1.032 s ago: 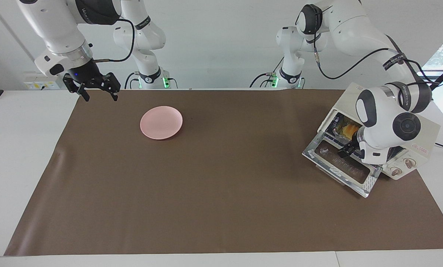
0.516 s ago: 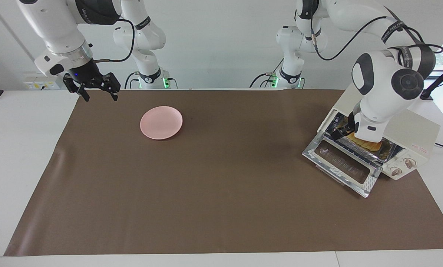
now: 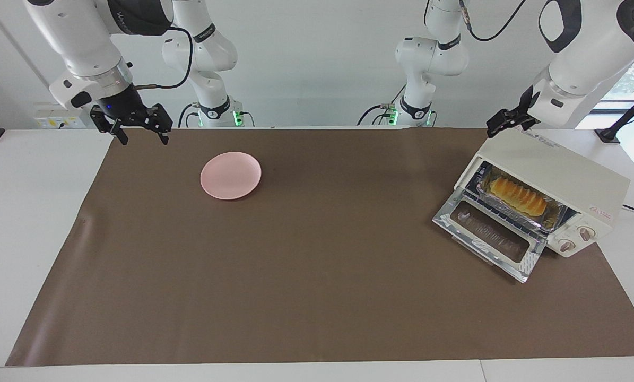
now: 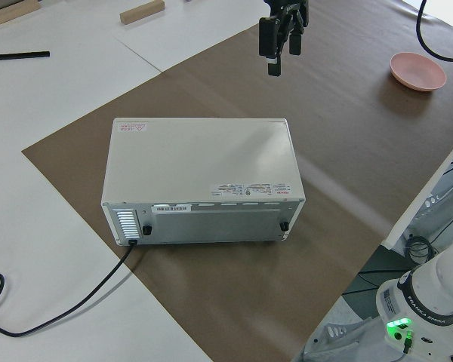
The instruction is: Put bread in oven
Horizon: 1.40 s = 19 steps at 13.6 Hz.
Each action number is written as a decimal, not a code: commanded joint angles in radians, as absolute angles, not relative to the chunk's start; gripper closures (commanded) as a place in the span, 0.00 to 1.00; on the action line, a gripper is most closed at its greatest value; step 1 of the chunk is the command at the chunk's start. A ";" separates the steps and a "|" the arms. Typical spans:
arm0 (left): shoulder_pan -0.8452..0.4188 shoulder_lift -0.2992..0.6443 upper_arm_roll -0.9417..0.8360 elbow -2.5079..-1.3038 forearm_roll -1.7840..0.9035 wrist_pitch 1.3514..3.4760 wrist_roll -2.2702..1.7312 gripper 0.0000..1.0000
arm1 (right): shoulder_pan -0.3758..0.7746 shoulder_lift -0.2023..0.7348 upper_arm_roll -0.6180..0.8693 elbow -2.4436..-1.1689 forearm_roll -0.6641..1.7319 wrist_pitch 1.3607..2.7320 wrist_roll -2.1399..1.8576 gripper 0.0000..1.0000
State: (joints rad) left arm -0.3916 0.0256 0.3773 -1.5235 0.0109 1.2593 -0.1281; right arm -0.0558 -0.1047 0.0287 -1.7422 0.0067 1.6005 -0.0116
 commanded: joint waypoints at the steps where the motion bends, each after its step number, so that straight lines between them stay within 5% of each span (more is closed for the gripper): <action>1: -0.262 -0.031 0.231 -1.582 0.025 1.308 -0.075 0.00 | -0.060 -0.120 0.032 -1.755 -0.005 1.592 -0.025 0.00; 6: -0.040 -0.067 -0.005 -1.626 0.025 1.327 -0.055 0.00 | -0.060 -0.120 0.031 -1.755 -0.005 1.592 -0.025 0.00; 19: -0.049 -0.015 -0.012 -1.654 0.029 1.469 0.080 0.00 | -0.060 -0.120 0.032 -1.755 -0.003 1.592 -0.025 0.00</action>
